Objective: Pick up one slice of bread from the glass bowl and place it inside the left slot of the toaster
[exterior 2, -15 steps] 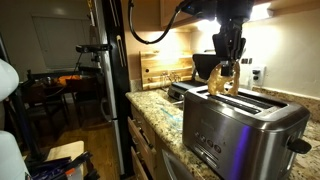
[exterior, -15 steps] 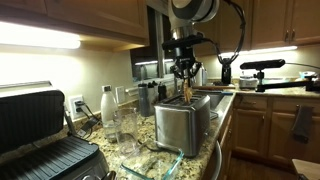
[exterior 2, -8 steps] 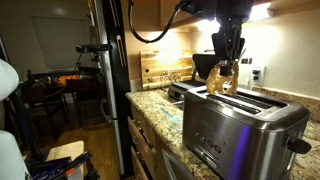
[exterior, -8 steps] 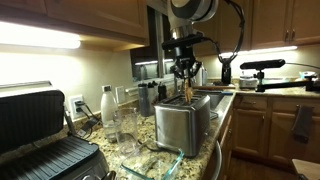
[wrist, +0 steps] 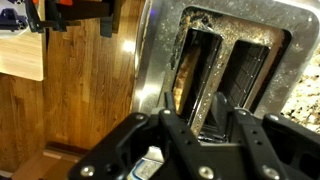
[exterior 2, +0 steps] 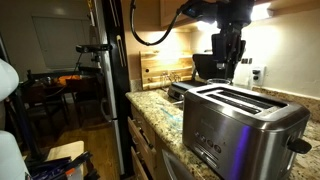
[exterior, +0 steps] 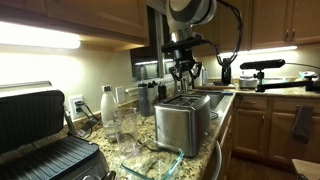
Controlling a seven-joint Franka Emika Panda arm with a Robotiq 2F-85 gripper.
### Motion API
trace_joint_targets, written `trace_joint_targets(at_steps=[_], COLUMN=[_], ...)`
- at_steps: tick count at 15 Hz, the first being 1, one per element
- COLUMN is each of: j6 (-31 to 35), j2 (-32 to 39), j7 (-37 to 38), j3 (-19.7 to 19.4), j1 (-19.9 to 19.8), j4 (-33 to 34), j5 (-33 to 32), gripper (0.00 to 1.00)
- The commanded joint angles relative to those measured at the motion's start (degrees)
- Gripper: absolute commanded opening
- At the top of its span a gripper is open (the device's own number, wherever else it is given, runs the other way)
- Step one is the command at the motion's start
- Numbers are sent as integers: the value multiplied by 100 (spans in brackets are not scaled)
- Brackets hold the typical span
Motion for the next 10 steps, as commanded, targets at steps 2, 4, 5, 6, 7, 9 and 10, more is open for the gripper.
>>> trace_joint_targets(at_steps=[2,4,5,6,7,9,10], j6=[-17,-17,-17,-17,-17,-17,-17], j2=[12,12,12,12,12,12,12], j7=[-4,-4,-4,-4,-4,-4,-4], j3=[-56,-56,-56,-56,-56,-56,-56], j1=[54,54,54,54,54,54,54], j4=[16,18,18,18,18,19,19], j5=[0,0,0,0,0,0,0], gripper=[57,63,63,63,63,63,63])
